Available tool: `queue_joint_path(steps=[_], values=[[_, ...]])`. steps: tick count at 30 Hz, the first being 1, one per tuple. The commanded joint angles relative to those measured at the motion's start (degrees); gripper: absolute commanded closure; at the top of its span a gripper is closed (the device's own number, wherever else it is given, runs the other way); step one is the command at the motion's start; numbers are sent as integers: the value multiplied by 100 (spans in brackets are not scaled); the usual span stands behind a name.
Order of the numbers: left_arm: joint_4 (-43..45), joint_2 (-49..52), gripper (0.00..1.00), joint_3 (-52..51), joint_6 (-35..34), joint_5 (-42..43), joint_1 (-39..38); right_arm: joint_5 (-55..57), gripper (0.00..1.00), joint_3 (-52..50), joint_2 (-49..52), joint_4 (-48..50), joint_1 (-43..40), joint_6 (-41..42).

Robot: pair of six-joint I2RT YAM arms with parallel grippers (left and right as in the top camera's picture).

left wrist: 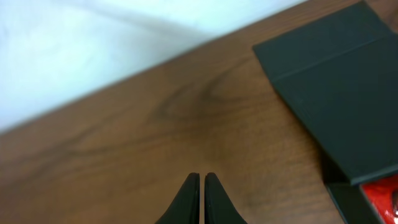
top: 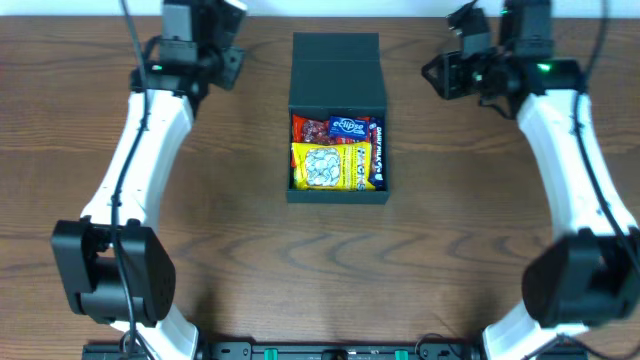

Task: Pack container
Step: 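Withdraw left gripper from the box, then bring both grippers to the raised box lid edges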

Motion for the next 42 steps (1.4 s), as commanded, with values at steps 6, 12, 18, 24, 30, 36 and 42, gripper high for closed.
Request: queue_joint_path(steps=[6, 12, 18, 24, 30, 36, 42], values=[[-210, 81, 94, 33, -378, 544, 210, -26, 99, -46, 946, 0, 155, 557], [-232, 638, 94, 33, -1069, 667, 210, 7, 99, -46, 1217, -4, 155, 1062], [175, 1408, 94, 37, -2149, 2070, 210, 37, 98, -46, 1246, 195, 212, 1272], [439, 2409, 94, 767, -3001, 3237, 192, -356, 99, -46, 1687, 1036, 151, 1650], [101, 3276, 94, 1993, -3482, 3692, 138, -957, 99, -46, 2273, 1532, -2, 2046], [-308, 3698, 94, 2439, -3545, 3770, -9, -1432, 99, -44, 2636, 1873, -131, 2315], [-590, 3740, 94, 2439, -3582, 3405, -66, -1641, 99, -44, 2828, 2037, -173, 2417]])
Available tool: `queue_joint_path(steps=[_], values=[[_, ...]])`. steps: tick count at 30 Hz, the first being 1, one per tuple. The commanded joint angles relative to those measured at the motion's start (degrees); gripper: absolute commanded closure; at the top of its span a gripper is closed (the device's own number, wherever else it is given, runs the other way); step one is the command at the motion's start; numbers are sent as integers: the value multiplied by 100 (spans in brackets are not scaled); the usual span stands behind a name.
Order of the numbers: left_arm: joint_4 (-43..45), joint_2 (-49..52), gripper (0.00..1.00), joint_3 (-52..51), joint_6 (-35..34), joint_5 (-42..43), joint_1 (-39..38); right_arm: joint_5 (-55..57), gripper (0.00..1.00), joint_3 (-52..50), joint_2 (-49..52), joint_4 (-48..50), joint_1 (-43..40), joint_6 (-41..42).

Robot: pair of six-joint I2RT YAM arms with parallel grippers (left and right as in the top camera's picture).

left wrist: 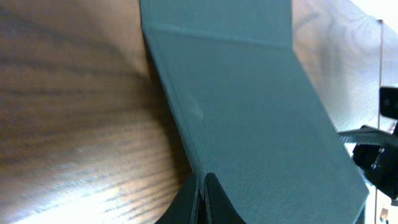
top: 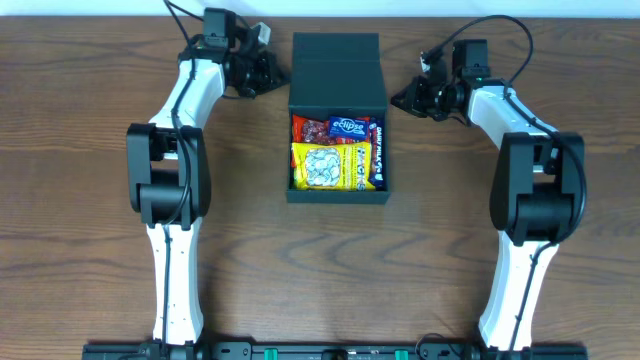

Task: Pack container
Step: 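Bring both grippers to the raised box lid edges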

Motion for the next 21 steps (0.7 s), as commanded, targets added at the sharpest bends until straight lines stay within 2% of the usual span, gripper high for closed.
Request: queue_joint_path(steps=[1, 9, 21], values=[[-173, 92, 94, 111, -66, -286, 11, -295, 99, -9, 127, 22, -20, 140], [-470, 92, 94, 111, -70, -647, 7, -339, 99, -9, 136, 166, 4, 142], [-437, 138, 94, 111, -68, -481, -72, -597, 99, -9, 142, 437, 149, 142]])
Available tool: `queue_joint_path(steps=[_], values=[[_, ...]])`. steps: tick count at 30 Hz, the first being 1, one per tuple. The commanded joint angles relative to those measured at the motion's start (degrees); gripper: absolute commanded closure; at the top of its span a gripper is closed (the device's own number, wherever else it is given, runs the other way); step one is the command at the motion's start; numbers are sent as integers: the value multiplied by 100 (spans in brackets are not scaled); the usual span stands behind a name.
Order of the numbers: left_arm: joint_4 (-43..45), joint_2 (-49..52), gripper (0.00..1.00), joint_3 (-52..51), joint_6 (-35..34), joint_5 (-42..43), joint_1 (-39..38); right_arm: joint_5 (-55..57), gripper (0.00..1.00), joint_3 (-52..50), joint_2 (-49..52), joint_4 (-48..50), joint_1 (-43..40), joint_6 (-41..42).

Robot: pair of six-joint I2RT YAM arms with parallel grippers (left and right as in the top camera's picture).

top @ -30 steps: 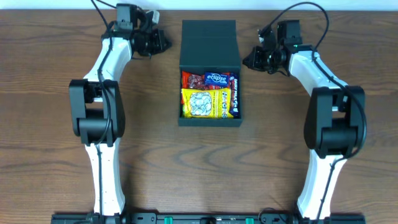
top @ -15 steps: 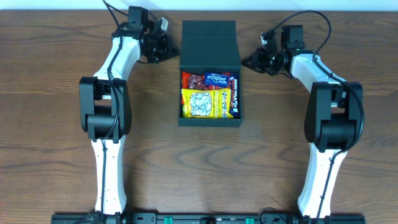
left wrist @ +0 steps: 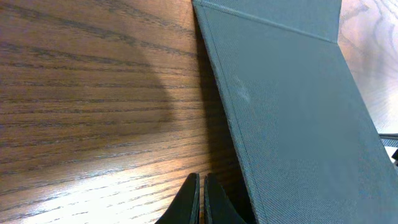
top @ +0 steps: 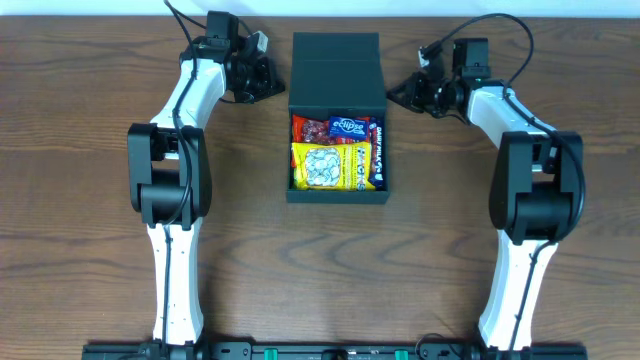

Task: Pack container
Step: 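Bring both grippers to the raised box lid edges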

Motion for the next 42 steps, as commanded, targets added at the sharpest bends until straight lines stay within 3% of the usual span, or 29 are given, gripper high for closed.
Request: queue_joint_path(steps=[1, 16, 27, 31, 36, 42], values=[[-11, 153, 94, 81, -46, 133, -70, -186, 99, -9, 109, 20, 157, 39], [70, 37, 94, 92, 168, 1266, 195, -1456, 99, -9, 109, 1049, 35, -98], [70, -553, 94, 92, 1034, 1497, 361, -2802, 98, -9, 109, 2155, -105, -155], [-63, -793, 94, 92, 1141, 1058, 389, -2271, 98, -9, 109, 1961, -155, 83], [-599, -767, 94, 90, 1137, 129, 487, -1027, 98, -9, 109, 935, -286, 361], [-726, -581, 94, 68, 813, 0, 726, -404, 98, -9, 114, 247, -245, 361]])
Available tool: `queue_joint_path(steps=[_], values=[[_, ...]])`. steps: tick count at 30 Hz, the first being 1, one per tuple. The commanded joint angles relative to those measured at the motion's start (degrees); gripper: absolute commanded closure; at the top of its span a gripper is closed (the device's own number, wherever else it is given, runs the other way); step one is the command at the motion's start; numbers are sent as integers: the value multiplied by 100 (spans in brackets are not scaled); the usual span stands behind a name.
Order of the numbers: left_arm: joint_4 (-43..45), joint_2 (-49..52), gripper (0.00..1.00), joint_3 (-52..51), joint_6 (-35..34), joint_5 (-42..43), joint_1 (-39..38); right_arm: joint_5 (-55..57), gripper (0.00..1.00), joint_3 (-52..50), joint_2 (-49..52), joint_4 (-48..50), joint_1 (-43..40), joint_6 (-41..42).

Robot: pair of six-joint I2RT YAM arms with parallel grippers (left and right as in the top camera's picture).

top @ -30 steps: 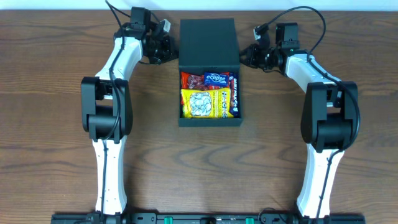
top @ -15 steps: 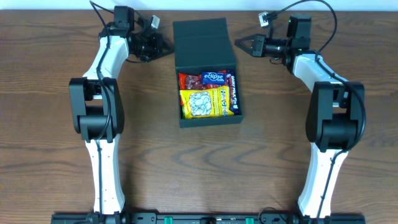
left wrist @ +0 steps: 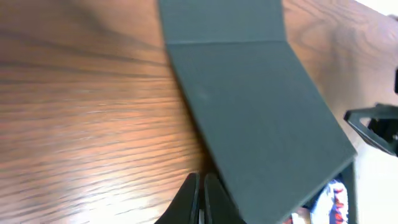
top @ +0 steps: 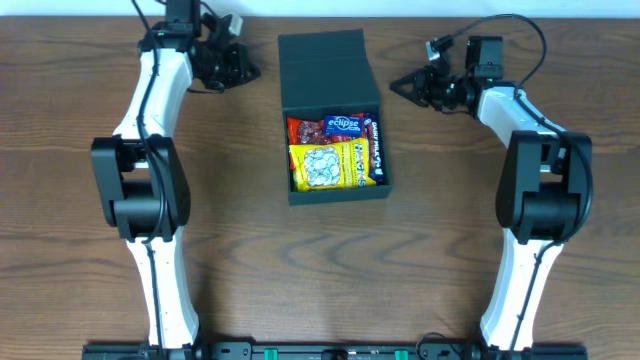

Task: Pack container
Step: 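Bring both grippers to the raised box lid edges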

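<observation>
A black box (top: 337, 193) sits mid-table, slightly skewed, its lid (top: 325, 68) folded open at the back. Inside lie a blue Eclipse pack (top: 345, 125), a red pack (top: 305, 131) and a yellow snack bag (top: 330, 165). My left gripper (top: 243, 70) is shut, low over the table just left of the lid. In the left wrist view its fingertips (left wrist: 200, 198) sit beside the lid's (left wrist: 249, 106) edge, and packs (left wrist: 333, 198) show past the lid's corner. My right gripper (top: 397, 85) points at the lid's right side, a little apart from it, and looks shut.
Bare wooden table (top: 450, 250) surrounds the box. The table's back edge and a white wall strip (top: 320, 8) lie just behind the lid. Both arms reach in from the front along the left and right sides.
The box's back end with the lid now sits further left and the box is skewed. My left gripper is further left and back. The right gripper has hardly moved.
At first both grippers were at the back corners, well away from the square-standing open box. Then both were close against the lid's two sides and stayed there. Now the box is turned slightly, its lid shifted left, and the left gripper has drawn off to the left.
</observation>
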Motion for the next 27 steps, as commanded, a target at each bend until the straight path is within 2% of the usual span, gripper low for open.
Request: queue_joint_path(steps=[1, 4, 8, 12, 18, 22, 27], values=[[-57, 238, 94, 55, -181, -205, 133, 474, 99, -4, 116, -125, 48, 46], [-131, 492, 94, 55, -369, -101, 136, 605, 99, -4, 149, -238, 103, 140], [-114, 927, 94, 55, -551, 557, 129, 595, 98, -4, 260, -238, 205, 214], [85, 1014, 94, 55, -654, 592, 70, 597, 99, -4, 315, -85, 334, 223], [310, 1016, 94, 55, -798, 632, -68, 144, 98, 52, 723, 509, 459, 859], [319, 1062, 94, 55, -852, 634, -72, 144, 98, 59, 811, 684, 511, 946], [549, 1375, 94, 57, -1224, 1134, -72, 146, 98, 131, 817, 872, 520, 1010]])
